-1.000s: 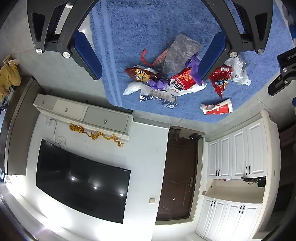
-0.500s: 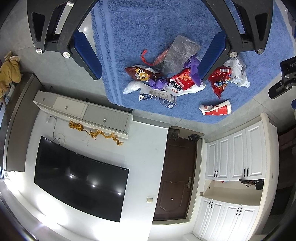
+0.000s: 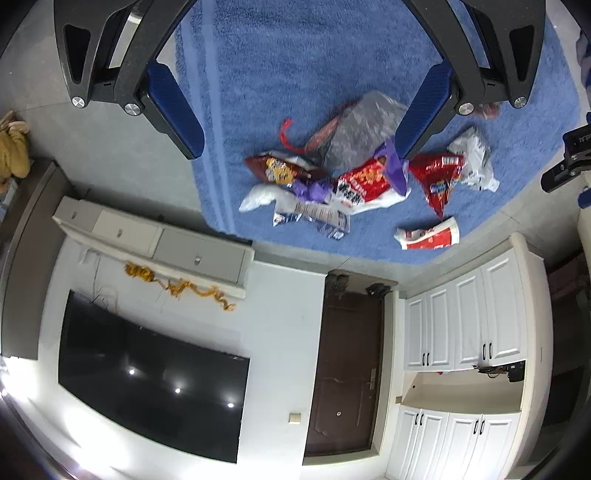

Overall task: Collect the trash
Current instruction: 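Move both tools toward the pile of wrappers on the blue rug, then grasp the red-wrapped plastic bag with the left tool while the right tool grasps the clear plastic bag, then carry both held plastic bags over the round black trash bin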

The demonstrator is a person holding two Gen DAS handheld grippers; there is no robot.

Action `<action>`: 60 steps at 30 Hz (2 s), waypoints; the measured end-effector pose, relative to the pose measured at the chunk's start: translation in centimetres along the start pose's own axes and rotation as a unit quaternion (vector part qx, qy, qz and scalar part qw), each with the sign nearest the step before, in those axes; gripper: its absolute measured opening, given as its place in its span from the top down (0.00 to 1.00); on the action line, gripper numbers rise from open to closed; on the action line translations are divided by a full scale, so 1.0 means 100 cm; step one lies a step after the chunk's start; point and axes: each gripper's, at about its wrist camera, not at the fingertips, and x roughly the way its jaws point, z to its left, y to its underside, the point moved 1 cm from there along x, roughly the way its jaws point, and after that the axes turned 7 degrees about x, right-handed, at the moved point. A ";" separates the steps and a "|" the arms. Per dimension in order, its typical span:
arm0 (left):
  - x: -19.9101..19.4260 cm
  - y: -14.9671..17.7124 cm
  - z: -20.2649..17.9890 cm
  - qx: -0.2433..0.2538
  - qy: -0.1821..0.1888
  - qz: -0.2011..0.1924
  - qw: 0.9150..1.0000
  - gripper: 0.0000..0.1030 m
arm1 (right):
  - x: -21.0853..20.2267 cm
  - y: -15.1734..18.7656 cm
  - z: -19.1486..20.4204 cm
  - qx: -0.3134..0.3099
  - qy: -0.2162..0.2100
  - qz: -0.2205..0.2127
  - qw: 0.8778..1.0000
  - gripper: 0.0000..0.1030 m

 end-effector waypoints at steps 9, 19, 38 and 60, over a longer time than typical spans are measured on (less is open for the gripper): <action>0.020 0.030 -0.030 0.047 0.130 0.058 0.989 0.11 | 0.025 0.025 -0.007 0.003 -0.077 0.061 0.995 0.00; 0.059 0.040 -0.053 0.043 0.188 0.120 0.974 0.28 | 0.050 0.030 0.019 -0.022 -0.159 0.091 0.983 0.00; 0.085 0.049 -0.057 0.045 0.203 0.140 0.968 0.68 | 0.115 0.052 0.036 -0.088 -0.151 0.151 0.973 0.53; 0.020 0.044 -0.070 0.056 0.238 0.094 0.965 0.82 | 0.011 0.064 -0.018 -0.070 -0.174 0.182 0.965 0.90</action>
